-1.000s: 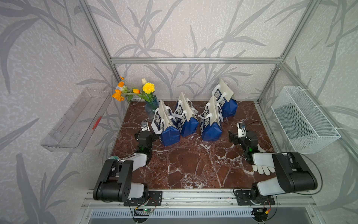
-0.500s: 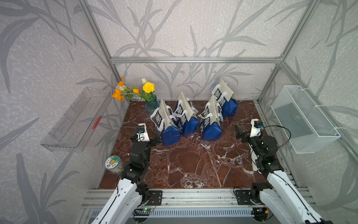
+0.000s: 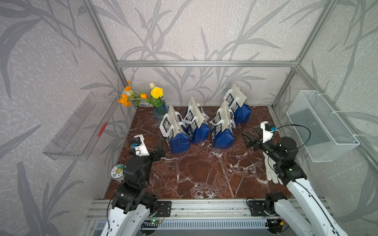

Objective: Open the takeout bag
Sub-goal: Adjust the takeout bag at the center of the board.

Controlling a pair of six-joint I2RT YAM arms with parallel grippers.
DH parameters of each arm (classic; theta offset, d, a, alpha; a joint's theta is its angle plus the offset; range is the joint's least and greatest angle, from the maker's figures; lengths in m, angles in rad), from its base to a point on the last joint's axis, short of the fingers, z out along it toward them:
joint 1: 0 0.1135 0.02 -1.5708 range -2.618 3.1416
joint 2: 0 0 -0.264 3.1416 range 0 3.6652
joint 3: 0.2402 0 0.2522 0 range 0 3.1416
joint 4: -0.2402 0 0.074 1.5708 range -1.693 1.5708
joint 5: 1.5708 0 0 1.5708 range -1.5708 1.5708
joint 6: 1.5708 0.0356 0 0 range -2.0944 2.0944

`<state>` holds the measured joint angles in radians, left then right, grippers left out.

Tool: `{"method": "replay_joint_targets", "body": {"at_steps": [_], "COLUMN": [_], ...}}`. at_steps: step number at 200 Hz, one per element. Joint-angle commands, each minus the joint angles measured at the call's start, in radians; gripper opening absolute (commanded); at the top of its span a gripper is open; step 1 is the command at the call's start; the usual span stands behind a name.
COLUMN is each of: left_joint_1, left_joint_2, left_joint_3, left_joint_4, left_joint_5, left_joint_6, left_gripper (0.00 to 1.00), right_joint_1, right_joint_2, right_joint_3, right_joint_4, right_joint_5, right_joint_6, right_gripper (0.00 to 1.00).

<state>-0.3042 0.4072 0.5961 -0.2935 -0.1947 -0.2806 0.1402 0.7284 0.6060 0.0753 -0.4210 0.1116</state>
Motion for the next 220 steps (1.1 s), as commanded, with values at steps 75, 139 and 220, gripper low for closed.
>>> {"method": "replay_joint_targets", "body": {"at_steps": [75,139,220], "left_joint_1": [-0.010,-0.004,0.159], "left_joint_2": [0.367,0.520,0.627], "left_joint_3": [0.015,0.043,0.066], "left_joint_4": [0.242,0.299,0.397], "left_joint_5": [0.170,0.018,0.007], "left_joint_6": [0.027,0.036,0.043], "left_gripper": [1.00,1.00,1.00], "right_joint_1": [0.013,0.013,0.013], "right_joint_2": [-0.078,-0.044,-0.034], "right_joint_3": [0.096,0.097,0.088], "right_joint_4": [-0.184,-0.189,-0.191], "right_joint_5": [0.045,0.055,0.067], "right_joint_6": [-0.086,-0.079,-0.086], "right_gripper": [0.90,0.90,0.90]}}
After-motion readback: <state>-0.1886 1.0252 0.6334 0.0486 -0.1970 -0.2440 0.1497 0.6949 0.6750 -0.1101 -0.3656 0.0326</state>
